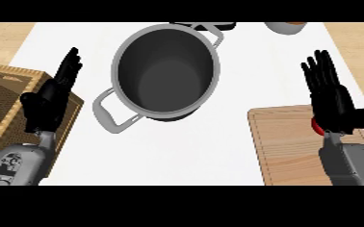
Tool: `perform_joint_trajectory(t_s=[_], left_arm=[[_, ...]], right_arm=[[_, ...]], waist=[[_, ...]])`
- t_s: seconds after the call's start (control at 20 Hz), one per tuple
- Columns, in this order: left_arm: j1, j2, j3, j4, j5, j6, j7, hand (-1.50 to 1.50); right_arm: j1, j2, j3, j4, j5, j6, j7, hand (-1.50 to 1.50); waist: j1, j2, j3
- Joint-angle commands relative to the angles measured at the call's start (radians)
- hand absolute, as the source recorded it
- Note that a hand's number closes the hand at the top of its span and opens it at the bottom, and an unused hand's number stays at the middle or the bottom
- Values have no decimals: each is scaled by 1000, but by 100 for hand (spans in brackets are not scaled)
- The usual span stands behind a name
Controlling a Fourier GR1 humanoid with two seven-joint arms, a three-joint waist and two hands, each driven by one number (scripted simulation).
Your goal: Pick the tomato from the cutting board and place it in the pot
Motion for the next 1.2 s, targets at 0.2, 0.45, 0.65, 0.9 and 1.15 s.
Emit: perform_joint_trajectory(t_s=[0.2,0.45,0.65,0.9,1.15], left_arm=[[107,79,64,108,-68,58,42,0],[135,60,66,125,-31,59,149,0],[114,73,56,122,-31,38,209,0],[93,57,38,133,-50,46,244,0],[100,83,45,116,-57,39,252,0]], right_arm=[[16,-121,-153,134,175,-400,114,150],[108,-223,-256,243,400,-813,84,-150],[86,-111,-133,248,589,-1107,143,-150],[39,-86,-6,348,785,-1167,415,-150],[28,-155,9,469,844,-972,652,-150]], waist=[[1,15,27],[-32,26,22],[15,11,24],[15,9,21],[24,8,14]])
